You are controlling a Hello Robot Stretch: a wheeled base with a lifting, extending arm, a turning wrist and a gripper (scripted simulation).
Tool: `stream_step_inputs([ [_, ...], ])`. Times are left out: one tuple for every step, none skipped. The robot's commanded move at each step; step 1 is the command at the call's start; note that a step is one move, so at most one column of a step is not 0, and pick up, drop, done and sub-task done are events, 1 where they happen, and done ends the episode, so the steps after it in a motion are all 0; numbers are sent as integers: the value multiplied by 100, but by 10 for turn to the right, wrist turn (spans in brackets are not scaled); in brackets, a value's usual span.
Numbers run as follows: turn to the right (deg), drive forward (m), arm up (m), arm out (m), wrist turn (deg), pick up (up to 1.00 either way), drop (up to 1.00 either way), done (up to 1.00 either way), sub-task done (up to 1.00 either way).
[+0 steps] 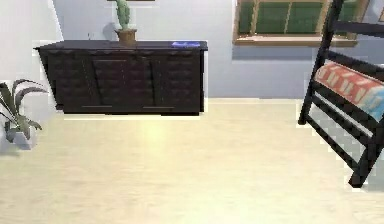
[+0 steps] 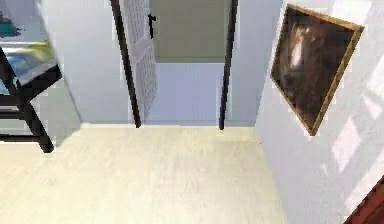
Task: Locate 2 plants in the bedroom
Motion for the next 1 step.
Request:
stream_step_inputs([
  [450, 0, 0, 0, 0, 0, 0, 0, 0],
])
